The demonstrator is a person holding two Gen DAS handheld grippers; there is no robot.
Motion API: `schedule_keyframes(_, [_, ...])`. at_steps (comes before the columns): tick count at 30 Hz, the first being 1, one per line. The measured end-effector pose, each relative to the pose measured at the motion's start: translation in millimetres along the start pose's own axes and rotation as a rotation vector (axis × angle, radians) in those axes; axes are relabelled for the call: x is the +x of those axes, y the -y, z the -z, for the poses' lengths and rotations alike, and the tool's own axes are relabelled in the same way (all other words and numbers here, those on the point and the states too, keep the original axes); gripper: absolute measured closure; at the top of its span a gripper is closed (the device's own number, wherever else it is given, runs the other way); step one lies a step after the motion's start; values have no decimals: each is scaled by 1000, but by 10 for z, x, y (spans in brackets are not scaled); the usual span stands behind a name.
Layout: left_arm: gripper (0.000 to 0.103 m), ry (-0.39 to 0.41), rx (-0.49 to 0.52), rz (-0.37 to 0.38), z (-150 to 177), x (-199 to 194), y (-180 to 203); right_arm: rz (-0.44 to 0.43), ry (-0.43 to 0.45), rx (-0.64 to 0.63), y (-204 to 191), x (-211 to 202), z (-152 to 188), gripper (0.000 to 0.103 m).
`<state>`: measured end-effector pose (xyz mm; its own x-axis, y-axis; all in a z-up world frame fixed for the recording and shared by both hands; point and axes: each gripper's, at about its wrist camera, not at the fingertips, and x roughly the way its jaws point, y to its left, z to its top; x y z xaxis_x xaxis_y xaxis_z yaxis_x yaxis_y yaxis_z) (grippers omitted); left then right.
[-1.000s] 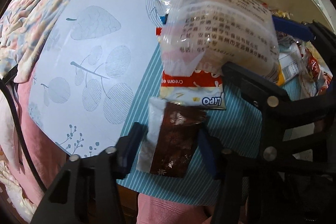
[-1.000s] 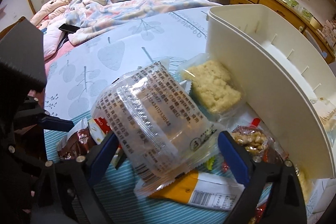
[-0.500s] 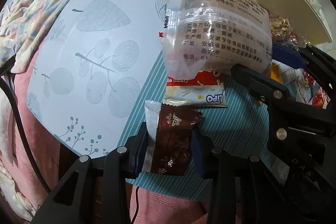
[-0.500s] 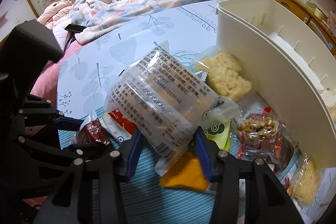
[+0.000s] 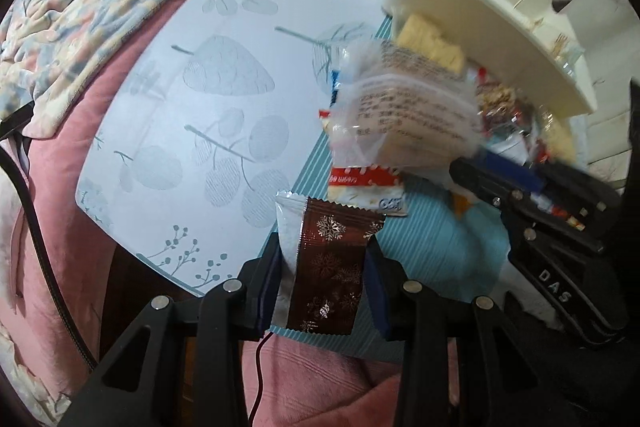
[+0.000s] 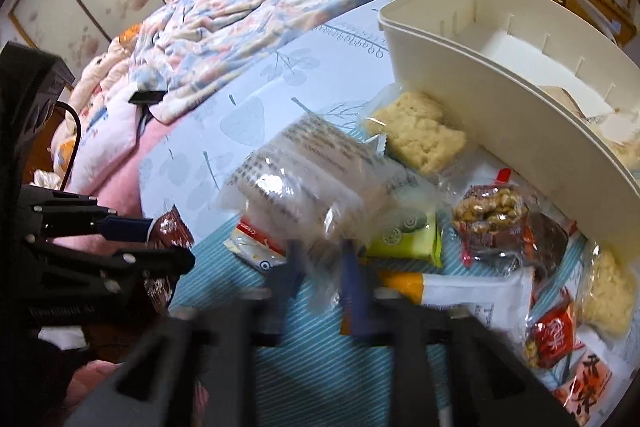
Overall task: Organize snacks
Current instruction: 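Carry the brown chocolate packet toward the tray with the left tool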
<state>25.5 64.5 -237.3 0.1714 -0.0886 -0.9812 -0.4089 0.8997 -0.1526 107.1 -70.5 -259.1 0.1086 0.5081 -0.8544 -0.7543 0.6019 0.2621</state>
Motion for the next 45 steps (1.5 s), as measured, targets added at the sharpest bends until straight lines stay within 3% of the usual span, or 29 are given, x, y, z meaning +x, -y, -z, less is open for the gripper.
schedule_keyframes(1, [66, 5, 0, 7, -13, -48, 5, -3, 9, 4, 0, -30, 2, 94])
schedule_keyframes(11, [66, 71, 62, 33, -335, -500, 133, -10, 78, 55, 23, -257, -22, 99])
schedule_keyframes(20, [66, 50, 151, 40, -775, -783, 238, 11, 144, 157, 74, -504, -76, 100])
schedule_keyframes(30, [66, 58, 338, 78, -1281, -1122, 517, 48, 275, 198, -9, -915, -266, 103])
schedule_keyframes(33, [66, 70, 394, 90, -1421, -1210, 636, 33, 359, 188, -66, -1143, -381, 103])
schedule_keyframes(37, [66, 91, 458, 115, -1593, -1301, 786, 87, 387, 193, -60, -1302, -558, 103])
schedule_keyframes(45, [66, 97, 572, 148, -1868, -1228, 1077, 119, 347, 495, 254, -1292, -535, 103])
